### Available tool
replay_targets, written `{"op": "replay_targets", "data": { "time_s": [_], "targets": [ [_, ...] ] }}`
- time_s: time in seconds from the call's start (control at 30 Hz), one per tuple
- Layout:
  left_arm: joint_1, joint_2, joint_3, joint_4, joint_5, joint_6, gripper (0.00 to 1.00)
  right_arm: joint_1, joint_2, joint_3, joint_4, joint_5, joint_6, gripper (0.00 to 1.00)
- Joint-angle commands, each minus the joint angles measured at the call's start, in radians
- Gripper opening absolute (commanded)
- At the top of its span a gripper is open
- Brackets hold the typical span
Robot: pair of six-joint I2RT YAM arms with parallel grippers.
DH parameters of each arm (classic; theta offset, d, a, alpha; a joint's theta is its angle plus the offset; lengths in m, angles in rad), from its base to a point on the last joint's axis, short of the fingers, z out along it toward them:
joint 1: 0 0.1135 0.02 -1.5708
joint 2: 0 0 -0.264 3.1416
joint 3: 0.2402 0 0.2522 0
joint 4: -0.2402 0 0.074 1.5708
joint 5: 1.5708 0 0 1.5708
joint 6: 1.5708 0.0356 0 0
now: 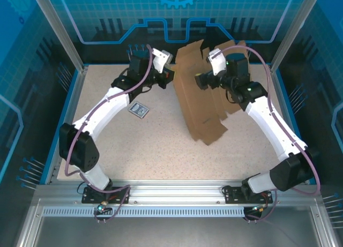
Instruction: Fold the paper box
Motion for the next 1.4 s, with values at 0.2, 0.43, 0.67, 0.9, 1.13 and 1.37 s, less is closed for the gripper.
{"op": "replay_targets", "data": {
  "time_s": [0.2, 0.43, 0.67, 0.9, 1.13, 1.37],
  "targets": [
    [-0.009, -0.076, 0.188, -0.226, 0.002, 0.310, 0.06, -0.001, 0.015, 0.227, -0.108, -0.034, -0.281, 0.95],
    [-0.028, -0.097, 0.238, -0.258, -0.001, 0.366, 0.07, -0.005, 0.026, 0.340, -0.166, -0.059, -0.491, 0.99],
    [-0.048, -0.114, 0.245, -0.273, 0.002, 0.391, 0.07, -0.005, 0.222, 0.673, -0.453, -0.202, -0.611, 0.99],
    [-0.054, -0.125, 0.245, -0.283, -0.002, 0.404, 0.08, 0.031, 0.338, 0.842, -0.640, -0.232, -0.693, 0.74],
    [-0.057, -0.133, 0.246, -0.273, -0.011, 0.406, 0.10, 0.025, 0.339, 0.847, -0.660, -0.286, -0.725, 0.38],
    [-0.056, -0.150, 0.230, -0.245, -0.002, 0.382, 0.29, -0.007, 0.314, 0.850, -0.667, -0.350, -0.697, 0.13]
  ]
}}
